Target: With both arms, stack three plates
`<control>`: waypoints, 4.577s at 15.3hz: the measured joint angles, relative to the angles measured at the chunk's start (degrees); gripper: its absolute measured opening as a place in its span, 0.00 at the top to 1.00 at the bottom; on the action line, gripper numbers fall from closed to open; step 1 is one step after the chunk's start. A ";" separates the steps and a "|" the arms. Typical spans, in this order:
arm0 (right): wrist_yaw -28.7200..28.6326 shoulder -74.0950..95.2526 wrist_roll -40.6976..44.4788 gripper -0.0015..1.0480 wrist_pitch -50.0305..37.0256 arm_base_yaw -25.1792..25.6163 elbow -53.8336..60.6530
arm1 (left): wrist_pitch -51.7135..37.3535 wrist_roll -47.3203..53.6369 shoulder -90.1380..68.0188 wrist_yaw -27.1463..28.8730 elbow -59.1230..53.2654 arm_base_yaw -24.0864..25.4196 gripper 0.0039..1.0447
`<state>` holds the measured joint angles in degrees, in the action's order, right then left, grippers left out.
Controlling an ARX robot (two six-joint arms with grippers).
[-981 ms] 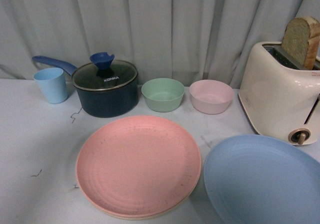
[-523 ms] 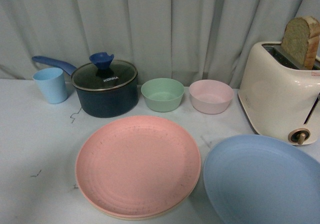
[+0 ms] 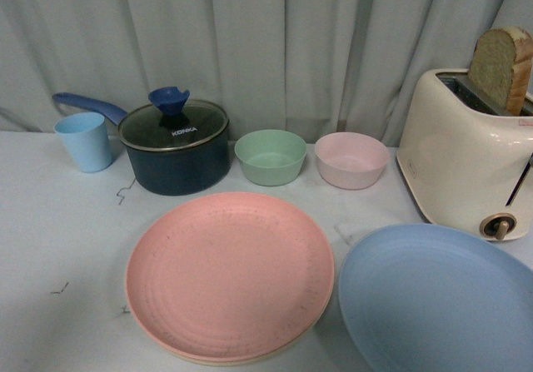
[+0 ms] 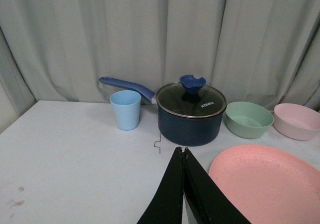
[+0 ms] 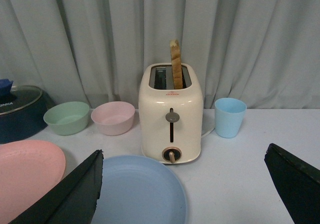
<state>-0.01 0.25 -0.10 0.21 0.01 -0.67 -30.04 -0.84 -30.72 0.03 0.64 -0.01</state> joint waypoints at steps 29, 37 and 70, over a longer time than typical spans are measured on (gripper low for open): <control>-13.35 36.65 1.51 0.06 -35.32 14.91 -5.92 | 30.25 0.04 30.25 0.00 0.02 0.00 0.07; 1.18 94.64 -9.62 0.06 -28.37 4.13 -26.86 | 30.25 0.04 30.25 0.00 0.02 0.00 0.06; -4.68 73.99 -14.67 0.97 -15.76 0.39 -23.43 | 30.25 0.04 30.25 0.00 0.02 0.00 0.06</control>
<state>-4.69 74.24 -14.76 -15.55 0.40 -24.10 0.21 -0.80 -0.47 0.03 0.67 -0.01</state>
